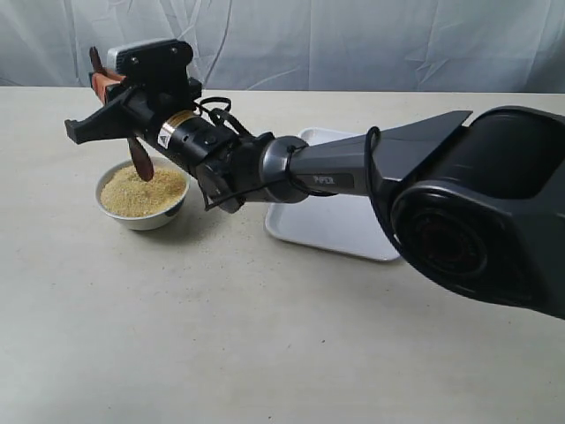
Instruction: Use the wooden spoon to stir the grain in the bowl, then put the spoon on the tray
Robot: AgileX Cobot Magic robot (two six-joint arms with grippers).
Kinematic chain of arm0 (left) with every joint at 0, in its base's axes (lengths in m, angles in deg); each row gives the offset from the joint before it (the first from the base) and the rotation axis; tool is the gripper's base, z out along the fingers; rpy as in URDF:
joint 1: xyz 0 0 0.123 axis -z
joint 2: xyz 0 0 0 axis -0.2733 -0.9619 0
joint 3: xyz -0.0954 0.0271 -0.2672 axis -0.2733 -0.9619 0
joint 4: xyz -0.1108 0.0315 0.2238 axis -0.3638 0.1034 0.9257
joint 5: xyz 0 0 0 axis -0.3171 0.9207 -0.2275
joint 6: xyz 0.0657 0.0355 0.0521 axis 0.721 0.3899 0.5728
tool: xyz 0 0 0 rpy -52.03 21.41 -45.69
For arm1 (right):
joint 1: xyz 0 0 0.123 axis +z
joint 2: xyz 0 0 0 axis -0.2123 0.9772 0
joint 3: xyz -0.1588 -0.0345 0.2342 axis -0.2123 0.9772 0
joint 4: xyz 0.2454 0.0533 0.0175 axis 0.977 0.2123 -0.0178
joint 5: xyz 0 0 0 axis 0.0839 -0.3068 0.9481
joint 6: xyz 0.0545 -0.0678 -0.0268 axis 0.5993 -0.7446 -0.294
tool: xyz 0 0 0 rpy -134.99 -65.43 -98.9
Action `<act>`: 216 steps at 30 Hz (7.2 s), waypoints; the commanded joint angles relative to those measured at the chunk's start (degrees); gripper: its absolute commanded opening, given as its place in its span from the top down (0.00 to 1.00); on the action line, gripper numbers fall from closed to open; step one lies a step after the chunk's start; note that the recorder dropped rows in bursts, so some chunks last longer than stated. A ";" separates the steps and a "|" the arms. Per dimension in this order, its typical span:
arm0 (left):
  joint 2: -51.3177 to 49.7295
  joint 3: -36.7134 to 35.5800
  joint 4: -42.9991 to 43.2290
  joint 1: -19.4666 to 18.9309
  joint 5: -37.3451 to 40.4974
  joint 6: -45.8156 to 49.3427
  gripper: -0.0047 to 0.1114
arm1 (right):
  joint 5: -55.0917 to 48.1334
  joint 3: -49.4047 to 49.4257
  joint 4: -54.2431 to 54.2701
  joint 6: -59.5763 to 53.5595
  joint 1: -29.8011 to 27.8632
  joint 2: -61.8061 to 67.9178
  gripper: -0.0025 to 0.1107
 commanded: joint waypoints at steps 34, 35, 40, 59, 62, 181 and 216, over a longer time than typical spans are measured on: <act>0.26 -0.16 0.22 0.04 -0.40 0.00 0.96 | -83.17 -0.12 45.22 -30.07 -28.73 -15.68 0.98; 0.26 -0.16 0.22 0.04 -0.40 0.00 0.96 | -83.17 -0.12 44.12 -30.73 -29.11 -14.78 0.98; 0.26 -0.16 0.22 0.04 -0.40 0.00 0.96 | -81.65 -0.12 36.85 -30.87 -29.11 -10.10 0.98; 0.26 -0.16 0.22 0.04 -0.40 0.00 0.96 | -75.56 -0.12 38.26 -30.41 -28.90 -4.14 0.58; 0.26 -0.16 0.22 0.04 -0.40 0.00 0.96 | -75.56 -0.12 38.02 -30.23 -28.90 -4.14 0.54; 0.26 -0.16 0.22 0.04 -0.32 0.00 0.96 | -59.21 98.98 2.99 -8.34 -40.57 -138.60 0.98; 0.26 -0.16 0.22 0.04 -0.32 0.00 0.96 | -59.31 98.98 3.36 -8.34 -40.57 -138.60 0.98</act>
